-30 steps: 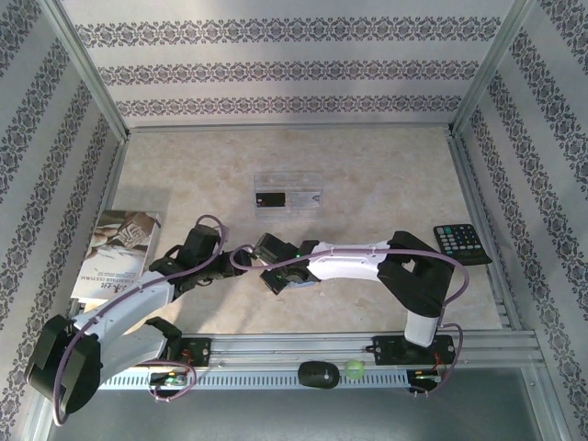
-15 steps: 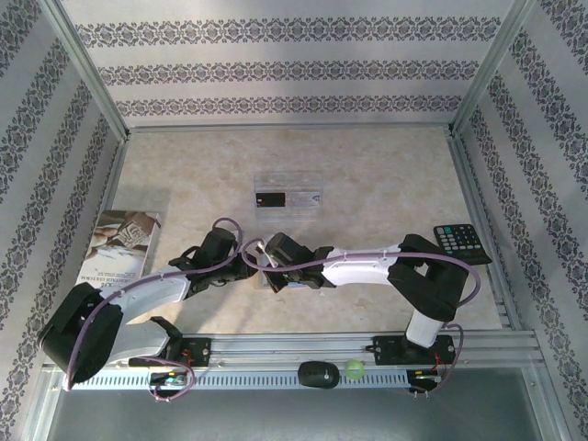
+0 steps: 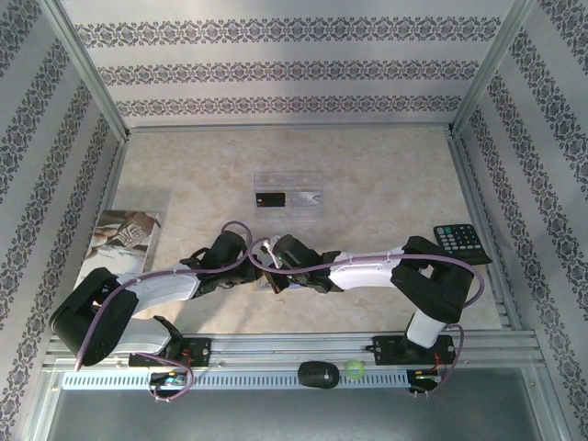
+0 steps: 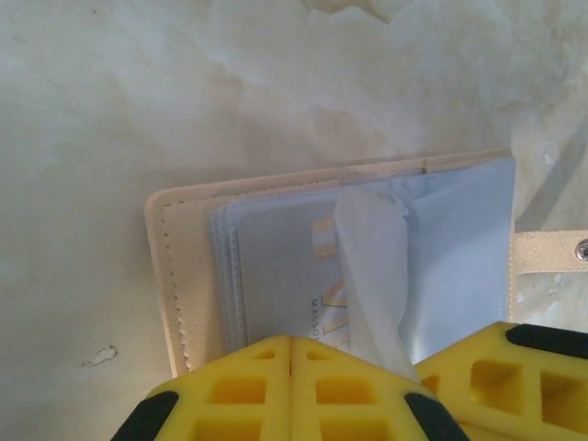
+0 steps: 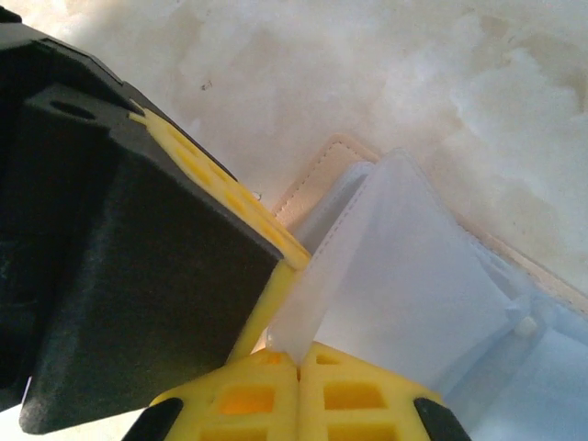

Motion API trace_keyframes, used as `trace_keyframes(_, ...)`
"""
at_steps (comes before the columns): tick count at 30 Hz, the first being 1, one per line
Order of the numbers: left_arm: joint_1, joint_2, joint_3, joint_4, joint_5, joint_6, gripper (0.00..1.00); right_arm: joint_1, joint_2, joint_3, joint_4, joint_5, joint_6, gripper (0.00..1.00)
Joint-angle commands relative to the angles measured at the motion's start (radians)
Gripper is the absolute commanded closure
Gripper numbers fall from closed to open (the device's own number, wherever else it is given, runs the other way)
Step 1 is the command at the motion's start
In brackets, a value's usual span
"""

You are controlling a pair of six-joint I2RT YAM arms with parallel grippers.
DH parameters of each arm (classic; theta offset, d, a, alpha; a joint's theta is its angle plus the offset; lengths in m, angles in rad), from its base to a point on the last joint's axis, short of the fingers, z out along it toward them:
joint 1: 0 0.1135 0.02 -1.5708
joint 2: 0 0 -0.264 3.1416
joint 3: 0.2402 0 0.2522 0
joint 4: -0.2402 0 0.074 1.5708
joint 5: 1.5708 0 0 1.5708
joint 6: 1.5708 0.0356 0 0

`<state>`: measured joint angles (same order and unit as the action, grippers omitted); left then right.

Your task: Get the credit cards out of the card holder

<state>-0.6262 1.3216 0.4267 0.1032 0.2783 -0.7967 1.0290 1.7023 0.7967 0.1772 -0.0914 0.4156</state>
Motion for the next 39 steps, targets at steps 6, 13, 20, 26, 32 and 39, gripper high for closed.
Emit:
trace_keyframes(6,-0.023,0.030,0.020,-0.064,-0.041,-0.020,1.00,-0.009,-0.036,-0.034,0.048,0.033,0.070,1.00)
trace_keyframes(13,-0.023,0.034,0.024,-0.074,-0.038,-0.013,1.00,-0.005,-0.101,-0.107,0.034,0.143,0.169,0.97)
trace_keyframes(20,-0.023,0.035,0.038,-0.077,-0.023,0.002,1.00,0.005,-0.215,-0.186,0.022,0.300,0.232,0.65)
trace_keyframes(26,-0.040,0.013,0.081,-0.118,-0.017,0.032,0.89,-0.001,-0.349,-0.227,0.021,0.391,0.230,0.57)
trace_keyframes(32,-0.078,0.045,0.136,-0.138,-0.011,0.045,0.84,-0.030,-0.418,-0.255,-0.002,0.426,0.258,0.56)
trace_keyframes(39,-0.142,0.166,0.231,-0.100,0.076,0.057,0.82,-0.066,-0.487,-0.280,-0.036,0.441,0.258,0.57)
